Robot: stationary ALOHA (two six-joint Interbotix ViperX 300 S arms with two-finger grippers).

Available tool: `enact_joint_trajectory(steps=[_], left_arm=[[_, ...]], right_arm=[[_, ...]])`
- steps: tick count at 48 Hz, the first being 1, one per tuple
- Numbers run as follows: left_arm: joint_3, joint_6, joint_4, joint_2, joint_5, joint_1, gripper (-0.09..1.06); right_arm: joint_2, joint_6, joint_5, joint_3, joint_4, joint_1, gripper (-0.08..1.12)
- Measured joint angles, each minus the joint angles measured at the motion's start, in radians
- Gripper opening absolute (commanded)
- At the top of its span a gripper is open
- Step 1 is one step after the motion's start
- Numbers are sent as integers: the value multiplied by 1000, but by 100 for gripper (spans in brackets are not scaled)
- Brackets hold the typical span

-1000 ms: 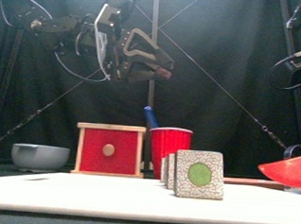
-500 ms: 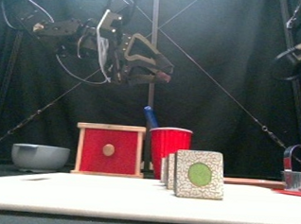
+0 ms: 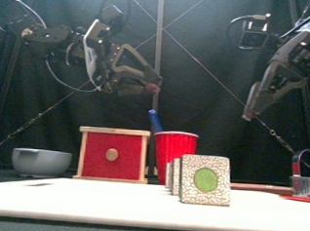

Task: Place sushi on board then cut the sushi with the knife then place the pieces on the plate
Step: Place the 4 sushi pieces on the plate

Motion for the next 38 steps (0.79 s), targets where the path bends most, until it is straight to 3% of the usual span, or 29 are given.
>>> enact_joint_trajectory(steps=[14,38], left_arm=[[71,-2,-41,-40,3,2,75],[101,0,-41,-41,14,6,75]], right_arm=[[272,-6,-160,-109,-8,-49,83],[500,-6,-104,-284,-37,-72,82]])
